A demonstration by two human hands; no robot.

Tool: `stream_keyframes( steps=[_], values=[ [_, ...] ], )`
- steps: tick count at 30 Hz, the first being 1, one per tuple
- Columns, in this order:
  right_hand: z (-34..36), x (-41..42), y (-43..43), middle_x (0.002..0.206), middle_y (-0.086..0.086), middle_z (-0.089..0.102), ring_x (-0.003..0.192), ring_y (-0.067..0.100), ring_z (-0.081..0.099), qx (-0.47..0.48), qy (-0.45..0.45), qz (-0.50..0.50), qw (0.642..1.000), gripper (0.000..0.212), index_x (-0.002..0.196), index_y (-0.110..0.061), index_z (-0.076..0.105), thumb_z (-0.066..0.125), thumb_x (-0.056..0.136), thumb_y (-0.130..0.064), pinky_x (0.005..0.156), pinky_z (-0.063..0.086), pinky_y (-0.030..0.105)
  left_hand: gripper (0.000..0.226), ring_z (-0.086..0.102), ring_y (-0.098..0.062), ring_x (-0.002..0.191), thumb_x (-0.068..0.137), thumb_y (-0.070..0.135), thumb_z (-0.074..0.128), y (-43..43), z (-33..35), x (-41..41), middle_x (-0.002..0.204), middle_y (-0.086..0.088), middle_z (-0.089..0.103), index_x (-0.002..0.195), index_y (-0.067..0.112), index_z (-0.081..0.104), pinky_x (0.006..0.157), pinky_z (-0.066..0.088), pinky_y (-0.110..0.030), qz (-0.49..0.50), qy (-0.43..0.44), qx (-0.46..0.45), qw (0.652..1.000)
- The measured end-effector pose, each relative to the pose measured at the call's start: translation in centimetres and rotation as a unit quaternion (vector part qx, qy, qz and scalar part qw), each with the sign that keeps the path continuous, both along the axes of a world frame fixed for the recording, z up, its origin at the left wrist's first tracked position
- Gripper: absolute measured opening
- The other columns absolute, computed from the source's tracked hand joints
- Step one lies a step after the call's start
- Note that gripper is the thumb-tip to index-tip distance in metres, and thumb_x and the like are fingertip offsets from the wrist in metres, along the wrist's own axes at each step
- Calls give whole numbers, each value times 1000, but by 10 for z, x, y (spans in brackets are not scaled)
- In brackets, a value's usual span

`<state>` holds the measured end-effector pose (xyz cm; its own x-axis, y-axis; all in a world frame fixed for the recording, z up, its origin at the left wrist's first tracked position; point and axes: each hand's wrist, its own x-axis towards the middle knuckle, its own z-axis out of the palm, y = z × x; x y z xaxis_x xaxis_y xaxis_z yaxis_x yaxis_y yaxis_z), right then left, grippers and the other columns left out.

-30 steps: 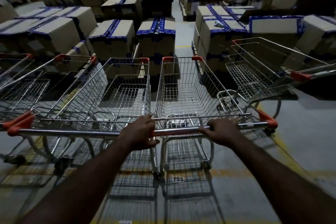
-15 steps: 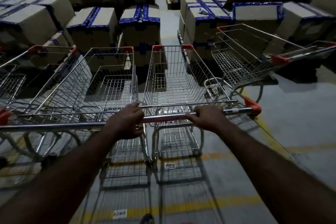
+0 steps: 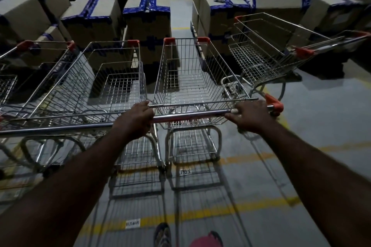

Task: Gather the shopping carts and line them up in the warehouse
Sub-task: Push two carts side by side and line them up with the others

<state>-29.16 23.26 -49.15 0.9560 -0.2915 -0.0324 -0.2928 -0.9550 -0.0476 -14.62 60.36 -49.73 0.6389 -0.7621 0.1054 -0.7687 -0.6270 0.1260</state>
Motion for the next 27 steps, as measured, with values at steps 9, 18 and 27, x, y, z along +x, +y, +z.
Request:
stream_keyframes(
  steps=[9,18,27],
  values=[
    [-6,0,-2,103,1,68,109,26,59,5,0,-17,1000,75,103,-27,65,28,77,-87,111,22,61,24,43,-34,137,80,10,76,-4,-2,6,133,-18,58,101,14,65,98,51,-45,18,18,12,1000],
    [0,4,0,152,9,40,148,32,17,-2,44,-9,999,74,136,-25,53,34,88,-77,115,1,64,27,44,-32,135,79,13,76,-5,-5,12,141,-15,51,101,19,63,91,50,-41,26,14,20,999],
    [9,11,-11,155,8,38,147,32,22,-16,40,-25,999,91,142,-27,48,20,76,-84,114,3,66,24,53,-29,126,83,12,73,-22,6,16,147,-14,46,105,19,64,83,52,-33,32,10,15,999]
  ],
)
